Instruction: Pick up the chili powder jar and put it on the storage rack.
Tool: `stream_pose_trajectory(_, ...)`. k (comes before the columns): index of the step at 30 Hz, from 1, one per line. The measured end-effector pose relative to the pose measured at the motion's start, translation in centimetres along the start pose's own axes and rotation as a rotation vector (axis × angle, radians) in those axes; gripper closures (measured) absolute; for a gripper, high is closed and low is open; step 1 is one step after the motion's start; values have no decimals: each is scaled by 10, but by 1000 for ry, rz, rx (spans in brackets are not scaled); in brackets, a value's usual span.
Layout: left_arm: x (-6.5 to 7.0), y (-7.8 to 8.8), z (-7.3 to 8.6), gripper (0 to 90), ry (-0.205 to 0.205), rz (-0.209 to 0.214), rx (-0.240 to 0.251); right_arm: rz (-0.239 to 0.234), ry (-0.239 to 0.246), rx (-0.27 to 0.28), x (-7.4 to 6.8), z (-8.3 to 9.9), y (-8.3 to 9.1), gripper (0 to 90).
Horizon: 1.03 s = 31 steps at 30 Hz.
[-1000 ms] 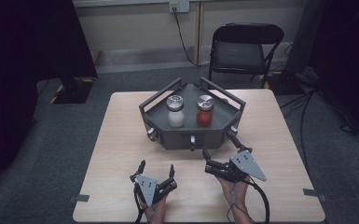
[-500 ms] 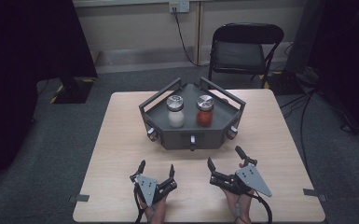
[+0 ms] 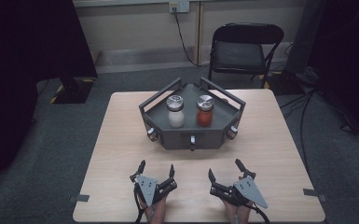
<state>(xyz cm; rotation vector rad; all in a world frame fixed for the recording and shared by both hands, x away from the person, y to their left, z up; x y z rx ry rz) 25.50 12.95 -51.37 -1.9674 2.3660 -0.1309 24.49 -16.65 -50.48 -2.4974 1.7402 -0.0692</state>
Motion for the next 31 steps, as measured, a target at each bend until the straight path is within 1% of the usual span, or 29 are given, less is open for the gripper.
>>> stream_pose_trajectory(3, 0, 0, 0, 13, 0, 0, 0, 14, -3, -5, 1, 5, 3, 0)
stream_pose_trajectory(6, 0, 0, 0, 13, 0, 0, 0, 22, 5, 1, 1, 5, 3, 0)
stream_pose_trajectory(9, 0, 0, 0, 13, 0, 0, 0, 25, 4, 4, 0, 6, 3, 0)
stream_pose_trajectory(15, 0, 0, 0, 13, 0, 0, 0, 32, 26, 16, -2, 7, 4, 0)
stream_pose_trajectory(20, 0, 0, 0, 12, 0, 0, 0, 52, 20, 33, -3, 8, 6, 0)
stream_pose_trajectory(24, 0, 0, 0, 12, 0, 0, 0, 47, 33, 23, -4, 8, 5, 0)
stream_pose_trajectory(31, 0, 0, 0, 11, 0, 0, 0, 46, 37, 12, -4, 7, 4, 0)
Point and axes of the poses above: each handheld gripper's, and its own axes: y roughly backward along the jaws, z roughly out of its underside, x roughly to its right, the point moved 10 cm from there along -y, roughly forward along the jaws, and after that the axes turned 5 degrees about x, right-handed, at the moved point
